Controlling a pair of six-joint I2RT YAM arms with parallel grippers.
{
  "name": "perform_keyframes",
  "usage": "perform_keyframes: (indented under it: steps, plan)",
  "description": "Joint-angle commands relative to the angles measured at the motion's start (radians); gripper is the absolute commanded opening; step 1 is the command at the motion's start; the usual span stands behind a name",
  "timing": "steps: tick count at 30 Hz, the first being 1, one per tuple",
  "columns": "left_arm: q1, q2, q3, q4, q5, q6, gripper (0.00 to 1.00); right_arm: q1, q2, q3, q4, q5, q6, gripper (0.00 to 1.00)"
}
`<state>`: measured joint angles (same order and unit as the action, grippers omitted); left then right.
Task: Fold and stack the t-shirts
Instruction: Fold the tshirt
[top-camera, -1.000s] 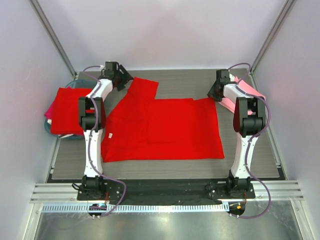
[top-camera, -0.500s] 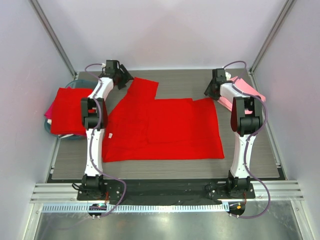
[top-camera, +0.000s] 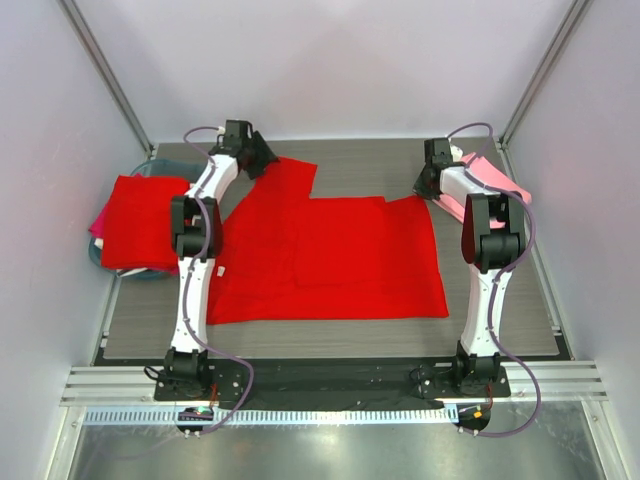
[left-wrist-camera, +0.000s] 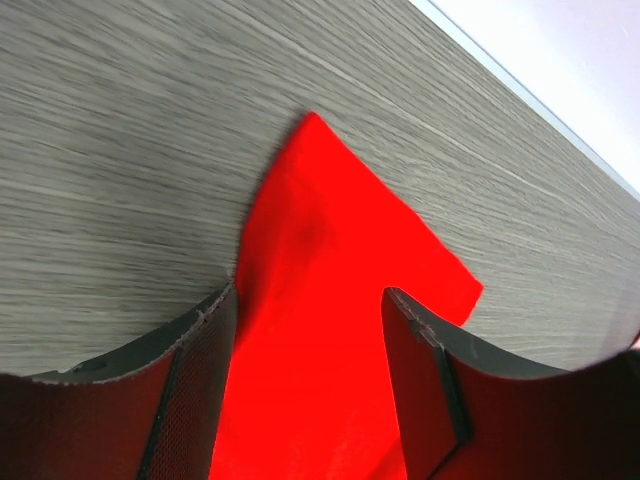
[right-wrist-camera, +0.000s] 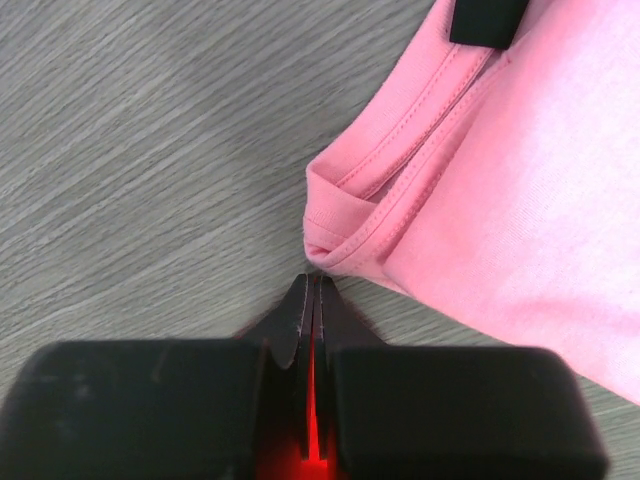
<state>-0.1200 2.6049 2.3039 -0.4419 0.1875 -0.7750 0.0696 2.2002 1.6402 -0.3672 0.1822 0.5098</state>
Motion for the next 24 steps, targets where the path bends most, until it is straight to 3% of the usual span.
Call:
perform_keyframes:
  steps: [1, 4, 7, 10, 11, 14, 19, 24]
  plan:
    - [-0.007, 0.041, 0.032, -0.064, 0.017, 0.003, 0.6, 0.009, -0.019, -0.02, -0.056, -0.003, -0.004, 0.01]
    - [-0.007, 0.06, 0.064, -0.086, 0.01, 0.002, 0.59, 0.006, -0.025, -0.025, -0.055, -0.007, -0.005, 0.01]
    - [-0.007, 0.069, 0.08, -0.101, -0.005, 0.008, 0.5, 0.007, -0.027, -0.025, -0.056, -0.012, 0.001, 0.01]
    - [-0.007, 0.072, 0.086, -0.109, -0.022, 0.013, 0.32, 0.007, -0.03, -0.026, -0.055, -0.021, 0.006, 0.01]
    - [-0.007, 0.07, 0.086, -0.1, -0.025, 0.016, 0.16, 0.007, -0.03, -0.028, -0.056, -0.021, 0.006, 0.01]
    - [-0.006, 0.063, 0.071, -0.054, -0.04, 0.013, 0.0, 0.006, -0.033, -0.031, -0.056, -0.029, 0.01, 0.01]
    - [-0.004, -0.003, -0.013, 0.063, -0.04, 0.017, 0.0, 0.007, -0.056, -0.037, -0.056, -0.047, 0.013, 0.01]
    - [-0.01, -0.167, -0.262, 0.288, -0.042, 0.031, 0.0, -0.008, -0.103, -0.059, -0.056, -0.075, 0.029, 0.01]
